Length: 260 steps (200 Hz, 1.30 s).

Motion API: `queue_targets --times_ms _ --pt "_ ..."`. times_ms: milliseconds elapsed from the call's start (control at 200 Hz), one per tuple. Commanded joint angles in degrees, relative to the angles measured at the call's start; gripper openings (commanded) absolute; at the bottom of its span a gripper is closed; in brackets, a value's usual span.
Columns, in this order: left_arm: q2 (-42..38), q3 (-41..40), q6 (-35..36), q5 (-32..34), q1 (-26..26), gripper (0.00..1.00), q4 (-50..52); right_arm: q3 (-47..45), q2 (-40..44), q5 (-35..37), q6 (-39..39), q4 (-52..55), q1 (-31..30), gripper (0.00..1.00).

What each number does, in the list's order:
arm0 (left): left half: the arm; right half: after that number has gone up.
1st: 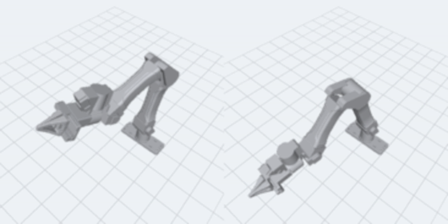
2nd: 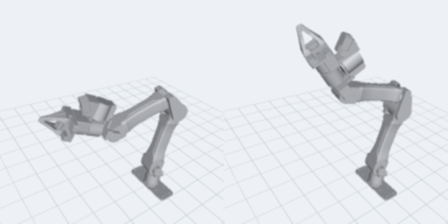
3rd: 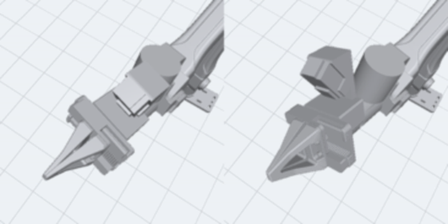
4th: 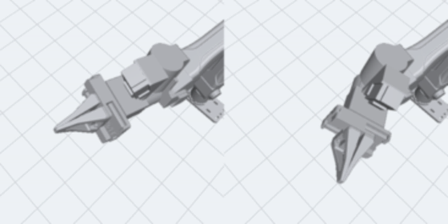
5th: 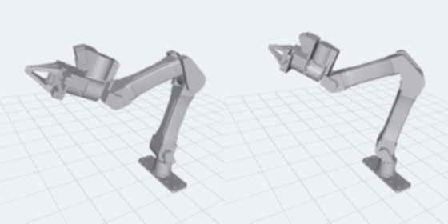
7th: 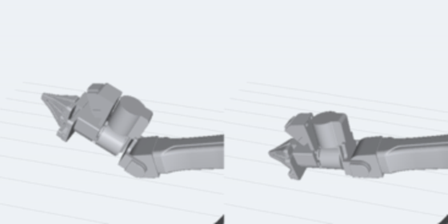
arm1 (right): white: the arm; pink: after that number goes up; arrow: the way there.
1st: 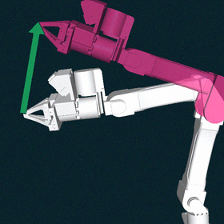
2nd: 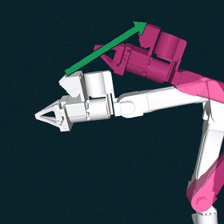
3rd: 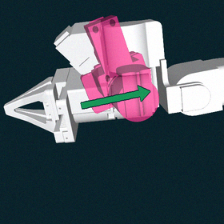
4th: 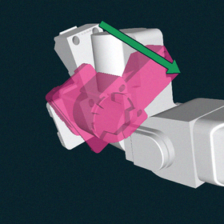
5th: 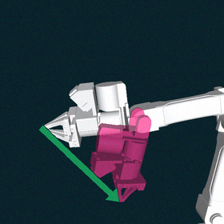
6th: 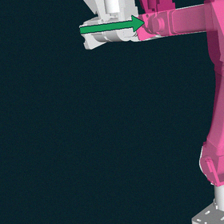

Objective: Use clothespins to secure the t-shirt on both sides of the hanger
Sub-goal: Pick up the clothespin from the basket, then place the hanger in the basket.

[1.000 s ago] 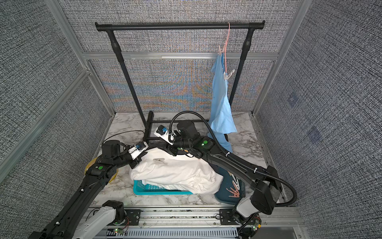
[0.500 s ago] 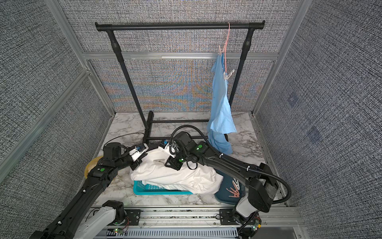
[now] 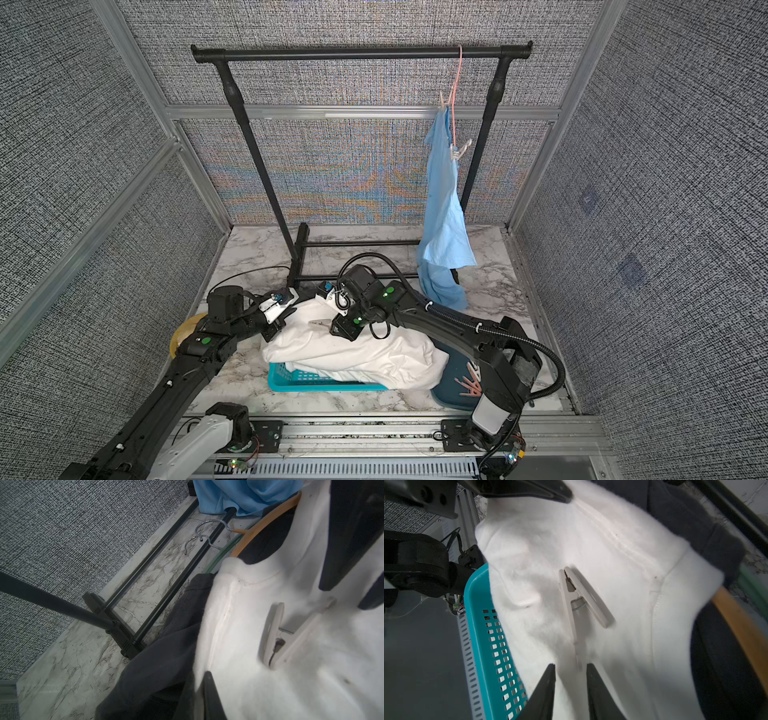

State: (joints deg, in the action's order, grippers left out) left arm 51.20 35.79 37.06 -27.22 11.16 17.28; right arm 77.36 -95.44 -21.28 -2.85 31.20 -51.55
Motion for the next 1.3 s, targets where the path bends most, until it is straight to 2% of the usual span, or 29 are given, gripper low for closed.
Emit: queue_targets --times_ms 0,215,420,640,786,861,901,941,971,1156,1296 --pt "0.11 0.51 -0.65 -1.17 0.0 0.0 -2.25 0.17 -0.75 0.38 -1.65 0.75 -0.13 0.3" --pt "0.48 0.51 -0.51 -1.19 -0.04 0.0 -2.25 -0.25 -1.78 -0.34 -3.62 -0.01 -0.65 0.26" --pt "0.84 0.68 -0.49 -0.94 0.0 0.0 -2.16 -0.37 -1.62 1.04 -6.94 -0.01 -1.13 0.11" --pt "1.18 0.68 -0.23 -0.74 0.0 0.01 -1.83 0.16 -0.58 2.29 -10.17 0.33 -1.11 0.0" --pt "1.27 0.68 0.19 -0.44 -0.05 0.05 -1.55 -0.08 1.35 3.84 -11.54 -0.7 -1.13 0.0" --pt "1.42 0.73 0.49 0.06 0.0 0.11 -1.13 -0.19 1.71 4.55 -12.23 -0.71 -1.12 0.0" --pt "1.45 0.68 0.51 0.51 0.0 0.21 -1.1 -0.11 1.75 4.96 -12.4 -0.64 -1.12 0.0" --pt "1.53 0.68 0.47 0.91 -0.01 0.35 -1.06 -0.08 1.79 5.23 -12.53 -0.61 -1.1 0.0" --pt "1.4 0.68 0.47 1.09 0.0 0.4 -1.02 -0.02 1.81 5.26 -12.76 -0.61 -1.14 0.0" --pt "-1.08 0.75 1.15 2.7 0.0 0.57 -0.93 0.99 1.73 7.54 -13.87 -0.09 -1.11 0.0" --pt "-4.48 1.26 3.93 -2.81 -0.02 0.63 1.41 0.8 3.5 8.88 -15.96 -0.92 -1.25 0.0"
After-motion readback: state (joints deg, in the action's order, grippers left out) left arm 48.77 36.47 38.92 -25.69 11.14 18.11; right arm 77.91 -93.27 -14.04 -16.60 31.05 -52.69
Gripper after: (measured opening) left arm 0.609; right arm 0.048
